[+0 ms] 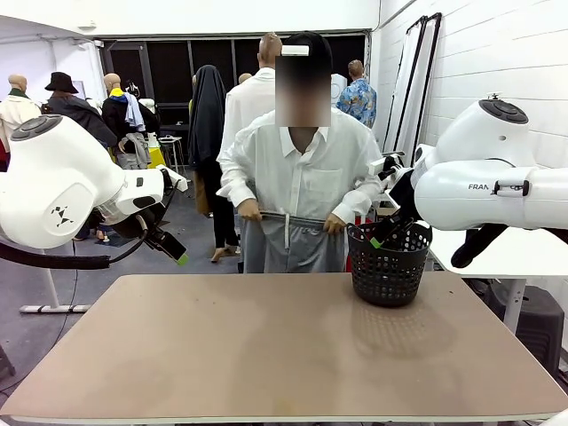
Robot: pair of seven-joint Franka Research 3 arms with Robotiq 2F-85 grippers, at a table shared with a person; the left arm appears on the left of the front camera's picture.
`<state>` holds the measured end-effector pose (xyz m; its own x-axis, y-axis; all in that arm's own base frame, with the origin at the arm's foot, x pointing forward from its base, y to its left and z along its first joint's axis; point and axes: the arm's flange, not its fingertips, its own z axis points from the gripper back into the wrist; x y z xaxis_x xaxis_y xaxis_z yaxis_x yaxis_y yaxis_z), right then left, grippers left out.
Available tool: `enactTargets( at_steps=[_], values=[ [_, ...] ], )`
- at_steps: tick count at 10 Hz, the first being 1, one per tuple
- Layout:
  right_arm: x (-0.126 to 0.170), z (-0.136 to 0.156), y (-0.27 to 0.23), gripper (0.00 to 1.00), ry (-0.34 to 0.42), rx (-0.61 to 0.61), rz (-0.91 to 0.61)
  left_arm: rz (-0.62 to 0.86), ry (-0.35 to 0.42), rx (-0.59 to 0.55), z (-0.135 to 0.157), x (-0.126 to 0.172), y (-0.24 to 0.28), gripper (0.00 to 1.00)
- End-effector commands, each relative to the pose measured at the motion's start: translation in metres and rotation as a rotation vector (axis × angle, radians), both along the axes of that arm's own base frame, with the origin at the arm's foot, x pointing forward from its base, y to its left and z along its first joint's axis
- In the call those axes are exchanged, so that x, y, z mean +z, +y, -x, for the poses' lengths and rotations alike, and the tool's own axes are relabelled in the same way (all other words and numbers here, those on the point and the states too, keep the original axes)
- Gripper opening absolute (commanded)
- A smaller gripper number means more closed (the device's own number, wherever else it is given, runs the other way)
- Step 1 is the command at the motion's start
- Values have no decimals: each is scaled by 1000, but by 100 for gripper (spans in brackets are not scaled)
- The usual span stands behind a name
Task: Fold the training pants.
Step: Grab both ends of the Training pants handed by a person.
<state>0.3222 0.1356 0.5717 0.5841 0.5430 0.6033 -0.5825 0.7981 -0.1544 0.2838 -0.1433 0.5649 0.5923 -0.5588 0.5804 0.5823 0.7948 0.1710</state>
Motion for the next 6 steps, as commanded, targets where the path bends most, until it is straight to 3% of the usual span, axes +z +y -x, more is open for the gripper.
enactTargets(
  at_steps=[1, 6],
  values=[
    [0, -1, 1, 100, -9, 0, -4, -4, -12, -1, -1, 1, 0, 100],
    [0, -1, 1, 100, -9, 0, -4, -4, -12, -1, -1, 1, 0, 100]
  ],
)
